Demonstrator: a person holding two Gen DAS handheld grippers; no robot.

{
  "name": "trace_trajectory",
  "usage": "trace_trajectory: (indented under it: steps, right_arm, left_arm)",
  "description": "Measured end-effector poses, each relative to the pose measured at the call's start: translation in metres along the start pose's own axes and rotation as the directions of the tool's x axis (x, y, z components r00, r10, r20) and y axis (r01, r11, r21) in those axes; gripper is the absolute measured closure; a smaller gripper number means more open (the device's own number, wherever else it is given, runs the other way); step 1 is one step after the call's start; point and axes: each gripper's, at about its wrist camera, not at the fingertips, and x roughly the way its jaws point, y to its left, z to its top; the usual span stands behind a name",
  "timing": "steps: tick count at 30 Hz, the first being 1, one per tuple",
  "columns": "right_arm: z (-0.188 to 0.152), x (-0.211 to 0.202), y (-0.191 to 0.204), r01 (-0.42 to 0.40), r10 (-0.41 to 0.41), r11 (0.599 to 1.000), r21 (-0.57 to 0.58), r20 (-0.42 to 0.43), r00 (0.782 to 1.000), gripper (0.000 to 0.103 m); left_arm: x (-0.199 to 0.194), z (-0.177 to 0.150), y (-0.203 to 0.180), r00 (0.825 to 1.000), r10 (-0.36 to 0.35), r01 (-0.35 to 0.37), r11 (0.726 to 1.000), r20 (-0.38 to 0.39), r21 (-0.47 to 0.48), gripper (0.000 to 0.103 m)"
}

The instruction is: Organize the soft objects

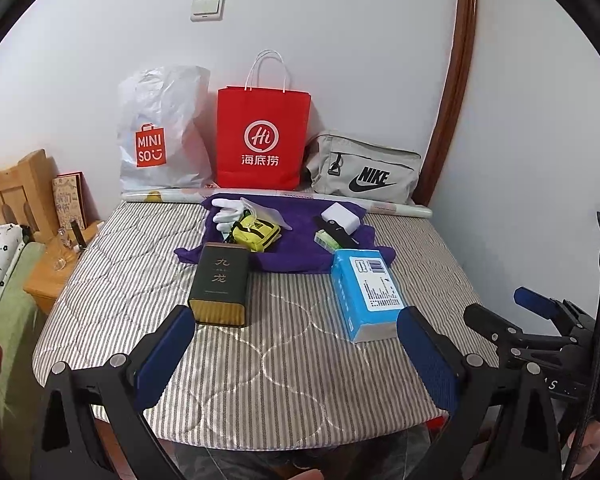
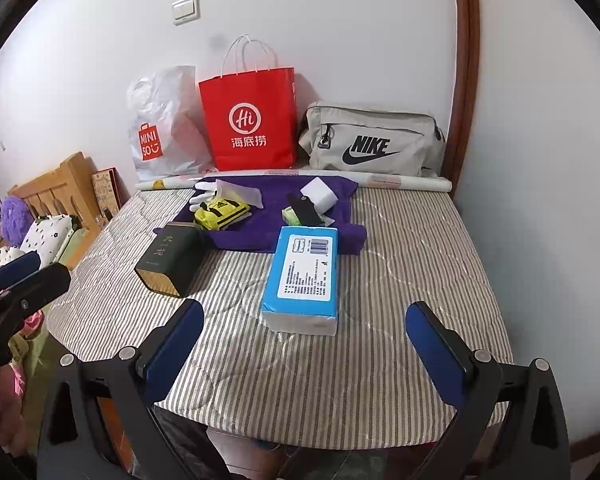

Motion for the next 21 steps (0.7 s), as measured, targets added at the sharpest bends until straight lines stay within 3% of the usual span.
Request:
trace_trajectory:
  steps: [21]
  right_arm:
    - [-0.0003, -0.0067, 0.0034, -0.001, 0.001, 1.0, -0.007, 0.015, 1.0, 0.003]
  left_arm:
    - [-0.0041, -0.0003, 0.0009, 1.0, -0.002, 0.002, 1.0, -0.002, -0.007, 0.001]
